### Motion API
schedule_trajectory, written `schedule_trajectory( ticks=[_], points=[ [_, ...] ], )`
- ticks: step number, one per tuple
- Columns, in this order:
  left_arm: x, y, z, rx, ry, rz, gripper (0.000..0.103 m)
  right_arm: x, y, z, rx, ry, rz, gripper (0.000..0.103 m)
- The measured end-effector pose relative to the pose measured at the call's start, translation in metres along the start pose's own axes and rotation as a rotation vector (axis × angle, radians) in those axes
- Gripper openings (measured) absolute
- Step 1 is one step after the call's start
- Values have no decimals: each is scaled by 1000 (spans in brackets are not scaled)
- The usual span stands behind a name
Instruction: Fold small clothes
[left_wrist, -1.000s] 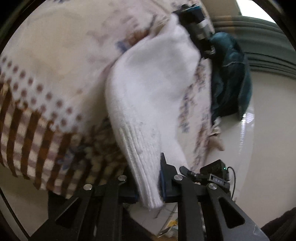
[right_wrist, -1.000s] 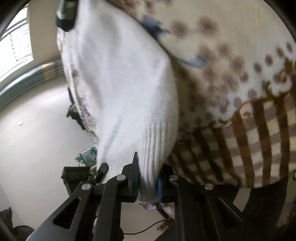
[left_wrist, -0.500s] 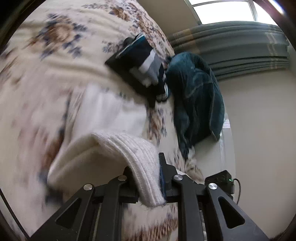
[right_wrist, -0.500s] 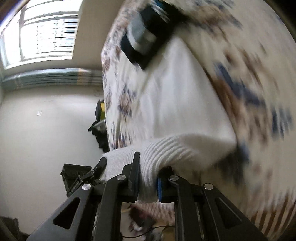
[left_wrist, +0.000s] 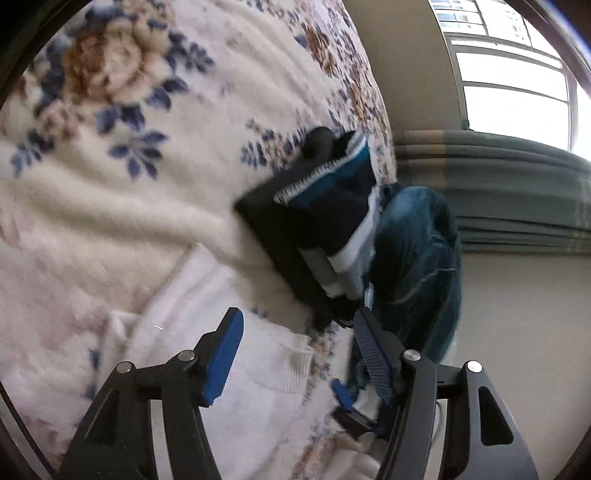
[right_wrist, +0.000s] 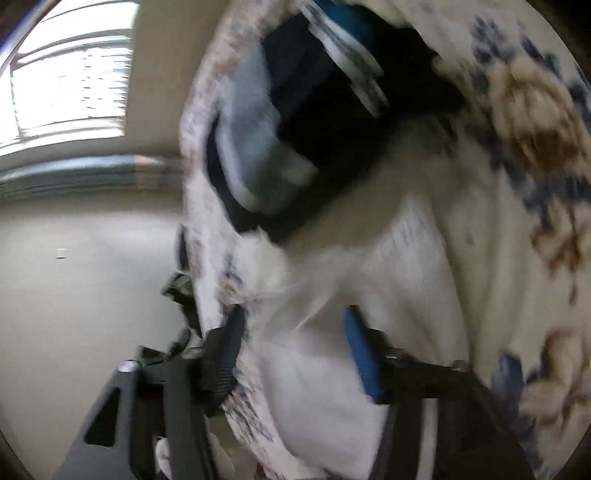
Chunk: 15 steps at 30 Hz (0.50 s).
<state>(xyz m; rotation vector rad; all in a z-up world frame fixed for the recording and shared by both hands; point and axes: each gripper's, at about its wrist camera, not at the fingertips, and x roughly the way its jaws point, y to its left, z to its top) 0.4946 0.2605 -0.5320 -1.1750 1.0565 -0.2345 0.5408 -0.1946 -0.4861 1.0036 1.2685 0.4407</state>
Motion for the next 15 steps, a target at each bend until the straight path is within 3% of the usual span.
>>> schedule_trajectory(
  ticks=[1,2,3,6,8,10,15],
  points=[
    [-1,-6,0,65,-6,55,60,-3,0,4,-8,-11,14,74],
    [1,-12,0,126,-7,104,60,-7,0,5,-25,-25,-12,75],
    [11,-22,-2,253,17,217,60,-11,0,3,-50,-34,-39,75],
    [59,-34,-5,504,126,459,60,-9,-2,-2,-132,-34,-202,75],
    [87,-29,-8,601,174,520,58,2,-10,-4,-157,-11,-267,75],
    [104,-20,-13,666,220,568,10,9,-24,-6,-118,4,-312,74],
    [87,-21,-14,706,164,543,7,-4,-42,-7,-23,-61,-323,55]
  ],
)
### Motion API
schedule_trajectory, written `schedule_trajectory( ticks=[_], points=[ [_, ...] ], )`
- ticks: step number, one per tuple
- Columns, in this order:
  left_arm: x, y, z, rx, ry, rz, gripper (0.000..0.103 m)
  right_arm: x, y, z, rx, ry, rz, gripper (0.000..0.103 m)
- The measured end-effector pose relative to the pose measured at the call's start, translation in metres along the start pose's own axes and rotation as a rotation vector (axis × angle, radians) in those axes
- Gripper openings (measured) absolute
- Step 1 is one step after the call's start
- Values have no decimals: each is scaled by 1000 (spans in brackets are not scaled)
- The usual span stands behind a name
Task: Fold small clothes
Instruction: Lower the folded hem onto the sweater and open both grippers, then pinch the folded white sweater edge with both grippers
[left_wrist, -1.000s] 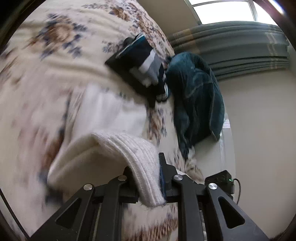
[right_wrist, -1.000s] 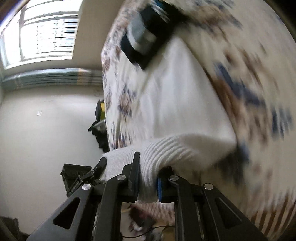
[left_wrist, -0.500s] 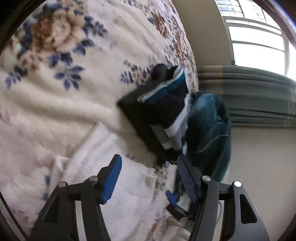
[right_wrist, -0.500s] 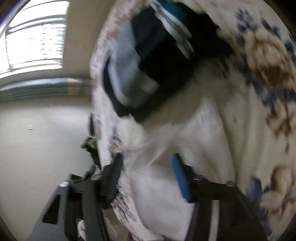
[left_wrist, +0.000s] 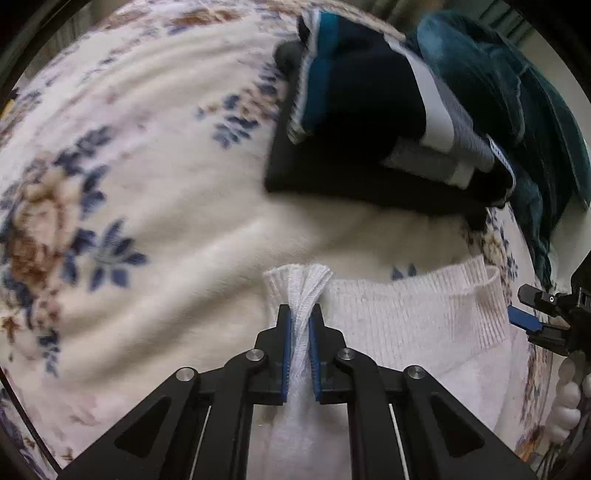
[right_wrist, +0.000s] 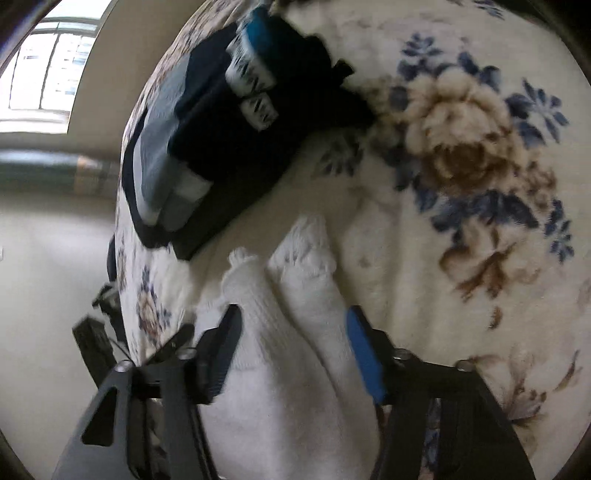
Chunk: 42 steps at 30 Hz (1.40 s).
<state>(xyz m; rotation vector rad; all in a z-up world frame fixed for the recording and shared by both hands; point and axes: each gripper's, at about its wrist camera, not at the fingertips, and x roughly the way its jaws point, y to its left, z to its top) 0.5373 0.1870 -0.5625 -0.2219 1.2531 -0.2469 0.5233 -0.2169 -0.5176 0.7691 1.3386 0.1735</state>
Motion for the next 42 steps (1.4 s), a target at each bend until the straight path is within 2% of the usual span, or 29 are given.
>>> schedule_trajectory(
  ticks=[3,9,12,14,15,16,17,18,20,22,23,27,29,30,32,33,34,38,40,42],
  points=[
    [-10,23,0,-80,-17,-15,7,-3,-1,3,27,-11,23,47],
    [-4,40,-1,-123,-2,1,7,-6,18,-9,-72,16,-75,46],
    [-1,45,-2,-139,3,11,7,-1,16,-24,-110,59,-130,46],
    [2,45,-1,-158,4,8,7,7,13,-33,-122,92,-134,46],
    [1,45,-1,-160,6,2,7,13,10,-38,-119,115,-125,41],
    [-2,43,-1,-159,1,-11,7,17,9,-40,-113,128,-106,19],
    [-5,41,2,-152,-2,-18,7,21,7,-43,-101,140,-87,7],
    [-8,38,4,-141,-7,-21,7,21,5,-45,-88,130,-78,5],
    [-5,39,10,-132,4,-40,7,8,2,-47,-58,51,-92,4],
    [3,44,14,-145,32,-67,7,-3,-7,-45,6,12,-106,4],
    [5,46,15,-149,39,-72,7,-4,-11,-43,27,26,-103,4],
    [1,46,12,-131,36,-65,7,3,4,-30,-38,70,-58,7],
    [-1,48,10,-133,35,-68,7,12,19,-16,-106,81,-68,24],
    [-2,49,9,-138,34,-68,7,14,22,-11,-116,83,-71,45],
    [-1,45,8,-146,31,-72,7,31,29,2,-133,109,-76,48],
    [-4,44,9,-150,25,-80,7,40,33,7,-146,121,-84,37],
    [-8,42,10,-148,14,-83,7,43,37,9,-171,97,-93,7],
    [-15,37,19,-149,-5,-88,7,21,54,7,-207,-17,-167,5],
    [-2,40,24,-158,21,-64,7,6,60,6,-212,-80,-203,5],
    [18,45,24,-176,67,-42,7,6,58,12,-199,-85,-236,4]
  ],
)
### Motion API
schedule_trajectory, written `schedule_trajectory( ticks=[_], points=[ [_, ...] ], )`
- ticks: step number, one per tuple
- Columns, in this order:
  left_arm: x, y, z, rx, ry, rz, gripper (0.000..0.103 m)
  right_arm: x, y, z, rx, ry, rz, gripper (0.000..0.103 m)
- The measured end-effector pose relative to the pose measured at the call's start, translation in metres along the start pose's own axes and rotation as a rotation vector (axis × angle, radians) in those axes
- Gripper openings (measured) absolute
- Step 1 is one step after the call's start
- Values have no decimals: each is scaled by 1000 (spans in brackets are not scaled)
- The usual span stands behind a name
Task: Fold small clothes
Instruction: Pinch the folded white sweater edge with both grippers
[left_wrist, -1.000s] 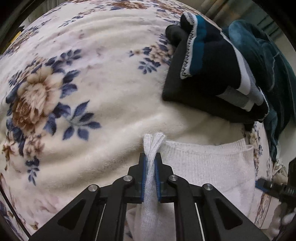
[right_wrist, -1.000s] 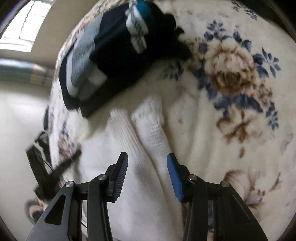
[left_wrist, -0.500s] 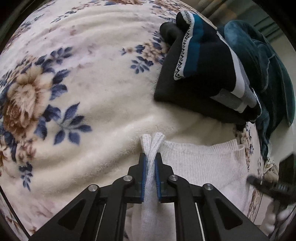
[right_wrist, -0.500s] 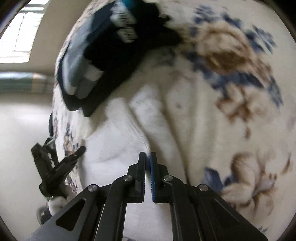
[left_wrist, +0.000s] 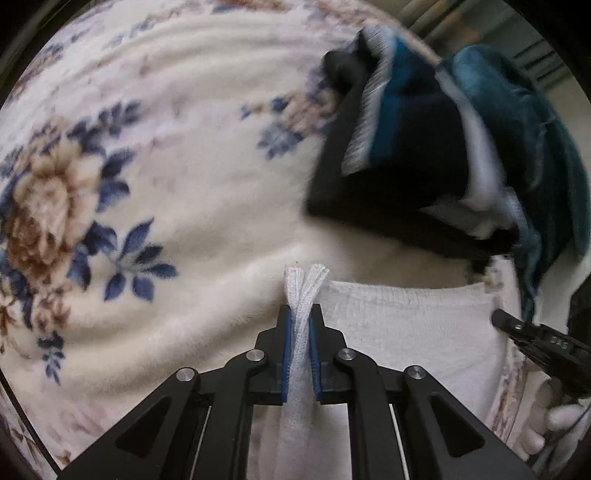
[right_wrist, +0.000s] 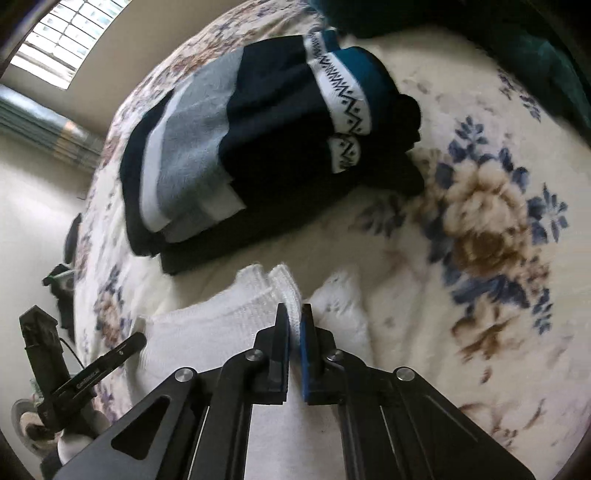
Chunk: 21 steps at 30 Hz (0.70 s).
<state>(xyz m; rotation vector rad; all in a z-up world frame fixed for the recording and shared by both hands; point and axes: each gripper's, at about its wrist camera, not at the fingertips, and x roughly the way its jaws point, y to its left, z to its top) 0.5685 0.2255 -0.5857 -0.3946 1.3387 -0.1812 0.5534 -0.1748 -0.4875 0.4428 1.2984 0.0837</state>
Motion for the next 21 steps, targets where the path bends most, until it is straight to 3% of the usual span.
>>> schedule_trajectory(
  ticks=[2,5,8,9,10,12,18,21],
  points=[
    [12,3,0,-3,45,9,8,15,-8,6,44,39,-23,5],
    [3,0,2,4,69,-19,12,33,-4,9,11,67,-100,5],
    [-22,6,-3,-44,47,-65,34,34,4,10,-26,112,-82,8],
    [-33,7,-8,-48,20,-49,45,29,3,11,-15,127,-62,13],
    [-43,6,-15,-48,-6,-14,49,24,0,10,-6,123,-44,25],
    [-57,-2,-35,-28,-30,61,50,10,-8,8,14,114,-8,46],
    [-54,-23,-93,21,3,193,50,-2,-33,-17,46,187,5,46],
    [-53,-26,-103,20,-7,216,50,0,-46,-34,49,219,-21,46]
  ],
)
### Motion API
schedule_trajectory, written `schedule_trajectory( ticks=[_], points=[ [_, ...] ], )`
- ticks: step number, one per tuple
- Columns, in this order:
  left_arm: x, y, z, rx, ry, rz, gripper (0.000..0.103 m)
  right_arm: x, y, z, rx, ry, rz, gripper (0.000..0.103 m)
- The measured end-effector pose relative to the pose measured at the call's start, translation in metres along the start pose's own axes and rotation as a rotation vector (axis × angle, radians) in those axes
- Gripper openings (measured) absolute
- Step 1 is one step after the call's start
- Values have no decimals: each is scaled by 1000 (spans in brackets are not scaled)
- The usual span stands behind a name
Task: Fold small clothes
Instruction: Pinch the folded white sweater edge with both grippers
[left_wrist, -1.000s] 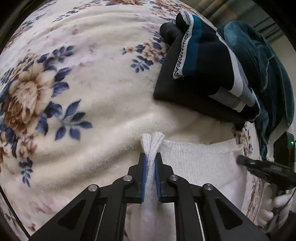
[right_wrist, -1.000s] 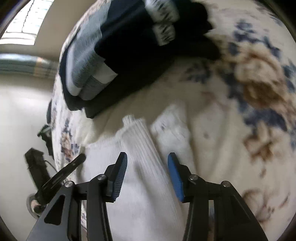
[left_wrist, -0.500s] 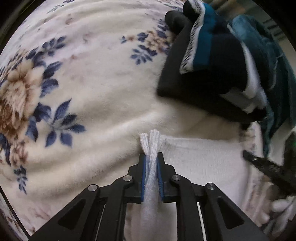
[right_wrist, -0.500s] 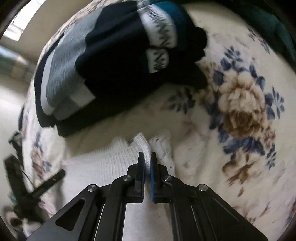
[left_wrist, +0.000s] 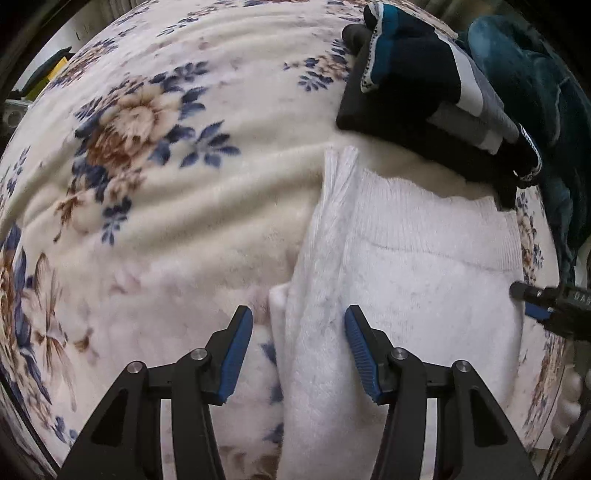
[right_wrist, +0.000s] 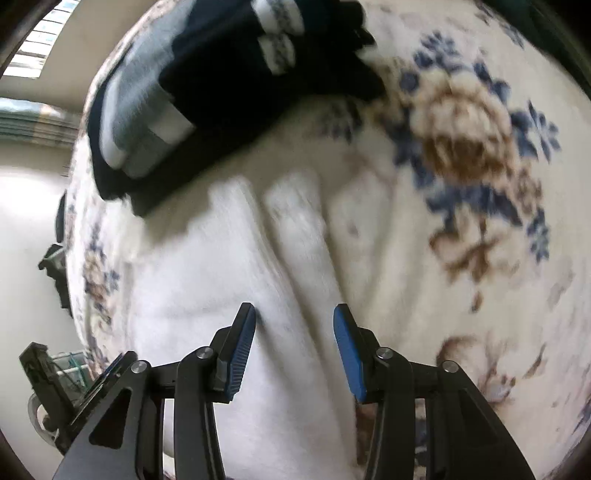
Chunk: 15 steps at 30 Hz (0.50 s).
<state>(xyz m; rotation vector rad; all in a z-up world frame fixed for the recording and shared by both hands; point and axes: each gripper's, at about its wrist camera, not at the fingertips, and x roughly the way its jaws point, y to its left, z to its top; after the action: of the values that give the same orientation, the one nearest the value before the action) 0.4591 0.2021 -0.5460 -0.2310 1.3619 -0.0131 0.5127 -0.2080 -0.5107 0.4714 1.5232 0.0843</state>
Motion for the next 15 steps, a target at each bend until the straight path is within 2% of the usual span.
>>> schedule_trajectory(
  ticks=[8,14,15],
  points=[
    [-2,-15,6,30,-6,43,50,16,-2,-33,-29,-7,-82,46],
    [-3,-18,5,48,0,54,50,23,5,-34,-28,-11,-90,46],
    [-2,-17,5,51,6,56,50,23,4,-35,-32,-20,-93,37]
  ],
)
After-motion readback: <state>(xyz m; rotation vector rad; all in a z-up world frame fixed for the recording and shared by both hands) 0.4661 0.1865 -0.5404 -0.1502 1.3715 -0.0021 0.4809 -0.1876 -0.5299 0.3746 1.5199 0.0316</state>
